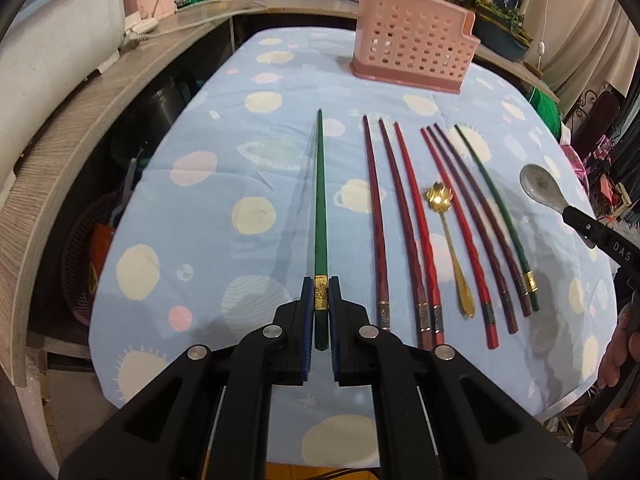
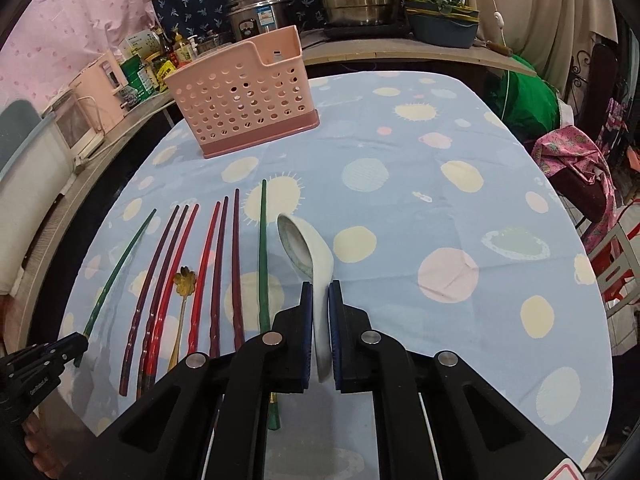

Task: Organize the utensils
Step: 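Lift the chopstick and spoon with both tools and carry them to the pink basket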

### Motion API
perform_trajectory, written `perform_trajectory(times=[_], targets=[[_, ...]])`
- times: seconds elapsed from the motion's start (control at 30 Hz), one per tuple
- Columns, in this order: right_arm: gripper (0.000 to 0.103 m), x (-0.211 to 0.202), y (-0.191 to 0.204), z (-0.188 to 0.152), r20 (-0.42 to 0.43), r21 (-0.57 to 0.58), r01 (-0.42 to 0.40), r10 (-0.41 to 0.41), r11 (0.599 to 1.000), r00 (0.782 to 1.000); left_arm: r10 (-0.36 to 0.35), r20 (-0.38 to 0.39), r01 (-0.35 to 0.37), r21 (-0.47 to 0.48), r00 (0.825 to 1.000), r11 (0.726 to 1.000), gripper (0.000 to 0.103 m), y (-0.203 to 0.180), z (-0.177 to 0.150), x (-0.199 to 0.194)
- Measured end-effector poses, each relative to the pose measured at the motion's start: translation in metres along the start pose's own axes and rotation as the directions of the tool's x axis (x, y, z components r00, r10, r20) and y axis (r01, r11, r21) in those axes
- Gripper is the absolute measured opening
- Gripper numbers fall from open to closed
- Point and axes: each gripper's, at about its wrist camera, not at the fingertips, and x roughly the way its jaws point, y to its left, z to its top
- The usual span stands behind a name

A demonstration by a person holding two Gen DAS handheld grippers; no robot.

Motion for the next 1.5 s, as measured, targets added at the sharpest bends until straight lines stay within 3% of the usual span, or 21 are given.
perform_trajectory(times=[0.3, 0.53, 0.83, 1.3, 1.5], targets=[[0.008, -0.025, -0.004, 0.024, 0.049, 0.004, -0.006, 0.005, 1.000, 0.999, -0.019, 0.124, 0.021, -0.012, 0.992, 1.000, 0.007, -0.001, 0.036, -0.048], [0.008, 0.003, -0.003, 0.013, -0.052, -0.012, 0.003, -0.004, 1.000, 0.999, -0.015, 0.196, 0.017, -0.008, 0.981, 1.000, 0.007, -0.002, 0.059, -0.067], [0.009, 0.030, -0.017, -0.035, -0.129, 0.054, -0.034, 0.040, 0.998, 0.991, -0.021, 0.135, 0.023, -0.010, 0.991, 1.000, 0.007, 0.000, 0.040, -0.051], [0.011, 0.011, -0.017, -0.058, -0.142, 0.055, -0.048, 0.055, 0.997, 0.988, -0.013, 0.101, 0.012, 0.002, 0.995, 1.000, 0.007, -0.006, 0.024, -0.044], [0.007, 0.004, -0.015, -0.054, -0.127, 0.047, -0.050, 0.055, 0.998, 0.990, -0.012, 0.107, 0.012, 0.004, 0.994, 1.000, 0.007, -0.007, 0.025, -0.047]])
